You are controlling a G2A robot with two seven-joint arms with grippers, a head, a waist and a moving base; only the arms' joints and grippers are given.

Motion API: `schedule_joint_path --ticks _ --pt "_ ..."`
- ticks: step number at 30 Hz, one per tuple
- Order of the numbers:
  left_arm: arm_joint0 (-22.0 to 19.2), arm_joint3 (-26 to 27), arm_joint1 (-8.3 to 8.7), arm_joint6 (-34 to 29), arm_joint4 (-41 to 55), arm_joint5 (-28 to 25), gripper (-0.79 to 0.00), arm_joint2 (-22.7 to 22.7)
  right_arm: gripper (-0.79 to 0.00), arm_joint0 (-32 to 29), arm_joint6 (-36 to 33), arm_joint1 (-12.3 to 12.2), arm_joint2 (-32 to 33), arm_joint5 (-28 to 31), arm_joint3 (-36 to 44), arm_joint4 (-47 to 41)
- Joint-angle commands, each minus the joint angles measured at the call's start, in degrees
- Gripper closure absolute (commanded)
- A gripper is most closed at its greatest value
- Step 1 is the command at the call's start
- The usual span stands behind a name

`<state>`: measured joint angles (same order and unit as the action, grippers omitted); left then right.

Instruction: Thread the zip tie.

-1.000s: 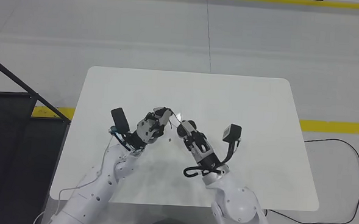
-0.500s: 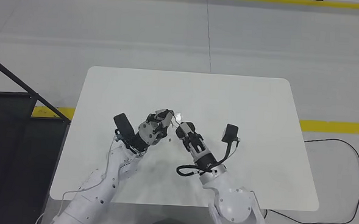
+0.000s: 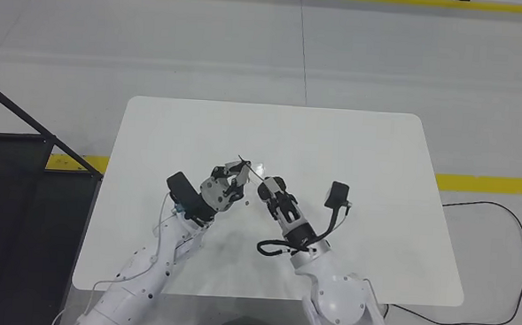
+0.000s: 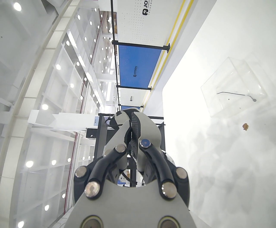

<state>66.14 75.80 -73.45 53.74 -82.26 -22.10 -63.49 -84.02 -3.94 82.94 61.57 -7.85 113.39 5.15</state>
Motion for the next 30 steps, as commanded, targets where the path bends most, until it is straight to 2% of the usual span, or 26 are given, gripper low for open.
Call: schedule_joint_path --ticks 1,14,15,16,17,19,20,22,30 --pt "-0.08 -0.18 -0.02 0.14 -0.11 -0.1 0.0 0.03 0.0 -0.25 -0.31 -0.06 0.29 0.12 0.21 -0.17" --pt "-0.31 -0.56 -0.1 0.41 -0.22 -1.01 0.0 -0.04 0.0 -0.33 0.6 0.04 1.52 -1.79 1.2 -3.57" --pt "-0.29 -0.59 -0.1 0.47 -0.29 -1.01 0.0 -0.04 -0.123 -0.29 0.54 0.04 1.66 -1.86 1.24 -3.81" --pt "-0.29 -0.6 -0.11 0.52 -0.32 -1.02 0.0 -0.04 -0.329 -0.31 0.44 0.04 1.79 -1.96 1.29 -4.15" --pt "-0.28 -0.62 -0.11 0.54 -0.34 -1.02 0.0 -0.06 -0.486 -0.36 0.45 0.04 1.95 -1.92 1.37 -4.59" --pt "-0.26 -0.6 -0.11 0.65 -0.28 -1.07 0.0 -0.16 -0.72 -0.56 0.24 0.03 2.31 -1.57 1.49 -5.5" --pt "-0.24 -0.57 -0.1 0.75 -0.21 -1.03 0.0 -0.27 -0.767 -0.69 0.08 0.0 2.54 -1.39 1.53 -5.77" --pt "-0.17 -0.49 -0.09 0.73 -0.04 -1.12 0.0 -0.43 -0.785 -0.99 -0.24 -0.06 2.97 -1.01 1.63 -6.36" --pt "0.01 -0.21 -0.1 0.39 -0.19 -0.95 0.0 -0.64 -0.785 -1.88 -1.86 -0.31 3.85 0.78 2.04 -7.57"
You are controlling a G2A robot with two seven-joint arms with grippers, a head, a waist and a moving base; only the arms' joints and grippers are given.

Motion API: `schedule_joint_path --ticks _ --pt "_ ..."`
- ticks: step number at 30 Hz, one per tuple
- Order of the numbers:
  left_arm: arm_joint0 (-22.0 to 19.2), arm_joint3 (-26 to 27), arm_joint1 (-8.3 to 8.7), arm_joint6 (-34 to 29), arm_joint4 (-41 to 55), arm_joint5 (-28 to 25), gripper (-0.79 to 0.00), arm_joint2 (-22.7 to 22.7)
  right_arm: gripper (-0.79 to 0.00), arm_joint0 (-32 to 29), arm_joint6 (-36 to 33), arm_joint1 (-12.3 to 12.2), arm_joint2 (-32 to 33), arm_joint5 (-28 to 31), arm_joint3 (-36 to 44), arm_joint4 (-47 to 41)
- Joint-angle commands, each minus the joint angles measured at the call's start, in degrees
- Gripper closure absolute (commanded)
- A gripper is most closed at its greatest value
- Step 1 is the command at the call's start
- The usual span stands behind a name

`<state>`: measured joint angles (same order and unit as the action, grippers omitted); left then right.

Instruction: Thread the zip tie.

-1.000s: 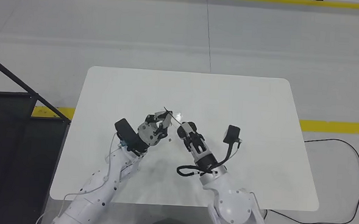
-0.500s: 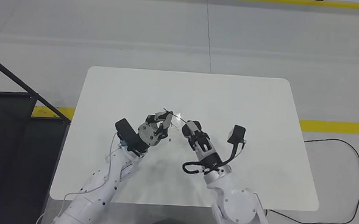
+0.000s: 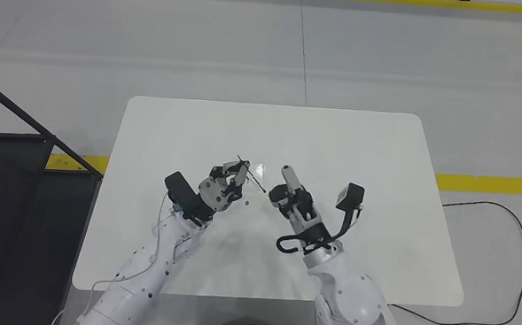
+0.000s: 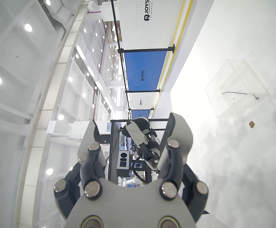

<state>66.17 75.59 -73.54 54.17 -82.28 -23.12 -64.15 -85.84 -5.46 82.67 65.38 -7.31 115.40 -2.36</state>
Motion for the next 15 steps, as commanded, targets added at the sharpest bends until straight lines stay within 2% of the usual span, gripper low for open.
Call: schedule_joint_path --ticks 1,4,7,12,15 --pt "-0.01 -0.03 -0.02 -0.04 -0.21 0.2 0.0 0.01 -0.782 -0.14 -0.46 -0.06 0.06 0.65 0.12 -0.12" --pt "-0.03 -0.13 -0.06 -0.11 -0.18 0.1 0.0 0.1 -0.767 -0.46 -0.77 -0.13 0.16 1.7 0.08 -0.38" --pt "-0.25 -0.54 -0.1 -0.52 1.13 -2.2 0.0 0.29 -0.77 -0.5 -0.85 -0.14 0.81 2.34 -0.06 -2.13" --pt "-0.38 -0.89 -0.16 -0.53 -0.38 0.59 0.0 0.15 -0.742 -1.11 -3.5 -0.49 2.79 2.67 0.2 -4.26" --pt "-0.42 -1.06 -0.27 -0.85 0.18 0.1 0.0 0.44 -0.714 -2.19 -3.85 -0.79 3.33 2.81 0.99 -2.01"
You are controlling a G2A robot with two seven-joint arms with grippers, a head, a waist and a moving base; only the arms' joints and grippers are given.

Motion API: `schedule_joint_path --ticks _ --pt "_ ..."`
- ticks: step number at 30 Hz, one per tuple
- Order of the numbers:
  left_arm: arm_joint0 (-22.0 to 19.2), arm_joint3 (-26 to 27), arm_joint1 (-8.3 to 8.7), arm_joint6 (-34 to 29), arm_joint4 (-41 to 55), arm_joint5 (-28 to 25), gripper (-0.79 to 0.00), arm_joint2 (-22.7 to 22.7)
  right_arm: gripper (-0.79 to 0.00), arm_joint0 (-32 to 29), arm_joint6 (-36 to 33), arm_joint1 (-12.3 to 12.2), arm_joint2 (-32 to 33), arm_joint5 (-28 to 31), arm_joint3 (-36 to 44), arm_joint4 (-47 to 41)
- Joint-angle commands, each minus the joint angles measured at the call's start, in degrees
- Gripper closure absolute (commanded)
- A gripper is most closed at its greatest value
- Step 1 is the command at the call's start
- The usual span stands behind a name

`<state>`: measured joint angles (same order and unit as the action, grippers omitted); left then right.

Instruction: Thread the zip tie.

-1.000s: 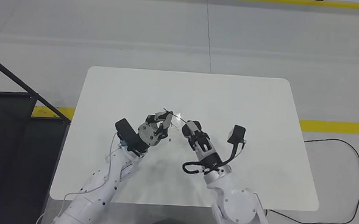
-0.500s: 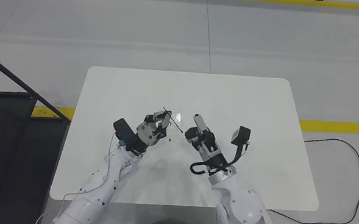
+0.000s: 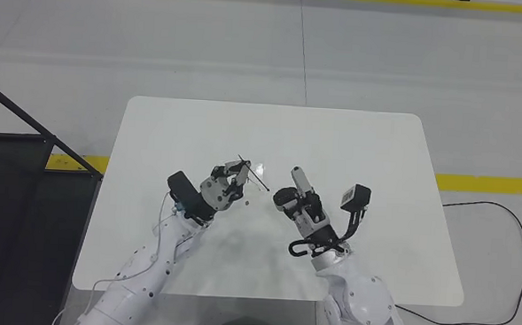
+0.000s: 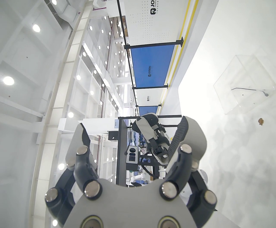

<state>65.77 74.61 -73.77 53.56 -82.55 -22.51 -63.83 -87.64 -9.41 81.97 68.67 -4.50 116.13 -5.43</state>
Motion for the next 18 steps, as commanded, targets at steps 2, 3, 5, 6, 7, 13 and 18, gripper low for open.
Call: schedule_joint_path --ticks 2,3,5,6,7,13,18 --pt "-0.04 -0.05 -0.13 -0.96 3.61 -5.73 0.0 0.78 -0.717 -0.85 0.72 -0.16 -0.18 -0.45 0.55 2.27" --pt "-0.24 -0.1 -0.08 -1.46 5.27 -8.21 0.0 0.58 -0.714 -0.78 0.99 -0.16 -0.37 -0.8 0.53 2.62" --pt "-0.4 -0.14 0.02 -2.54 7.95 -12.1 0.0 0.16 -0.708 -0.2 1.15 -0.14 -0.54 -1.66 -0.16 2.59" --pt "-0.41 -0.14 0.06 -3.18 9.1 -13.79 0.0 0.03 -0.702 0.2 1.23 -0.12 -0.43 -1.94 -0.66 2.15" --pt "-0.42 -0.17 0.11 -3.88 10.12 -15.15 0.0 -0.11 -0.696 0.57 1.02 -0.11 -0.26 -2.21 -1.23 1.41" --pt "-0.25 0.15 0.29 -7.73 15.18 -21.86 0.0 -0.47 -0.785 1.19 0.21 -0.16 0.66 -3.02 -2.41 -0.52" --pt "-0.25 0.15 0.29 -7.73 15.18 -21.86 0.0 -0.47 -0.785 1.19 0.21 -0.16 0.66 -3.02 -2.41 -0.52"
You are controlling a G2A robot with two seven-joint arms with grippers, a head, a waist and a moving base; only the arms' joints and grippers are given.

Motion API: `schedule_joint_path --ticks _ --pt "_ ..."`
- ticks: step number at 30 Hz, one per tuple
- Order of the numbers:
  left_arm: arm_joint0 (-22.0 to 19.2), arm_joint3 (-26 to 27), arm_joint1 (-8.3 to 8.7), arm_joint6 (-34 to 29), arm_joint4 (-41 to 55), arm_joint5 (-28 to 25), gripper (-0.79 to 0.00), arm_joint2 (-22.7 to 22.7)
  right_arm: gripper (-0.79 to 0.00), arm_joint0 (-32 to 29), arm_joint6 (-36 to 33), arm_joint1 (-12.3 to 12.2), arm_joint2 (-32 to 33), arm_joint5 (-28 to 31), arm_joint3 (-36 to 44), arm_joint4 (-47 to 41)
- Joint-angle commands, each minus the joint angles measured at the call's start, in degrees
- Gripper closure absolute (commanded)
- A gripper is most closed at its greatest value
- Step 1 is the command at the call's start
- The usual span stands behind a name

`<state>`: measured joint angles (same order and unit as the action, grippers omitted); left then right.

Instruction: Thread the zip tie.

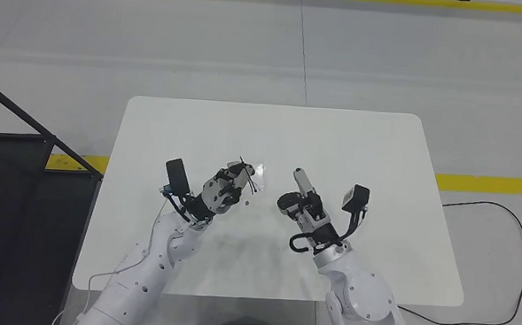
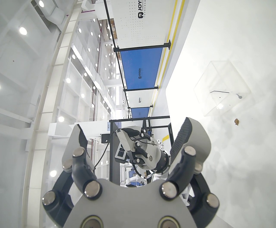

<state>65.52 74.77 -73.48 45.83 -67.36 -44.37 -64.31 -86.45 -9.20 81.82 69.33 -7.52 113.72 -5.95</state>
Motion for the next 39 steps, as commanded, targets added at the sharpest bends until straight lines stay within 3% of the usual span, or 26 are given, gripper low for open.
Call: schedule_joint_path --ticks 1,9,12,17,29,32,39 --pt "0.0 0.0 0.0 0.0 0.0 0.0 0.0 0.01 -0.785 0.0 0.0 0.0 0.0 0.0 0.0 0.0" --pt "0.73 1.13 -0.09 -2.37 1.67 1.9 0.0 -0.18 -0.785 0.2 -1.9 -0.08 -0.04 1.21 -0.64 -0.78" --pt "1.55 2.4 -0.36 -2.83 5.9 3.57 0.0 -0.61 -0.785 -0.04 -7.57 -0.57 1.63 10.95 -3.78 -1.41" --pt "2.54 3.54 -0.78 -3.85 10.34 5.15 0.0 -0.51 -0.785 -2.42 -14.9 -1.34 3.56 32.92 -9.85 -2.63" --pt "3.05 4.0 -0.97 -5.03 12.94 4.43 0.0 -0.16 -0.785 -2.13 -14.74 -1.38 3.62 33.33 -10.06 -2.47" --pt "3.9 5.34 -1.18 -7.51 14.88 5.11 0.0 0.53 -0.785 -0.52 -16.23 -1.56 2.99 35.99 -10.84 1.69" --pt "3.92 6.38 -1.64 -12.67 21.61 2.75 0.0 1.55 -0.785 2.56 -7.38 -0.97 -0.2 39.83 -14.55 14.44"
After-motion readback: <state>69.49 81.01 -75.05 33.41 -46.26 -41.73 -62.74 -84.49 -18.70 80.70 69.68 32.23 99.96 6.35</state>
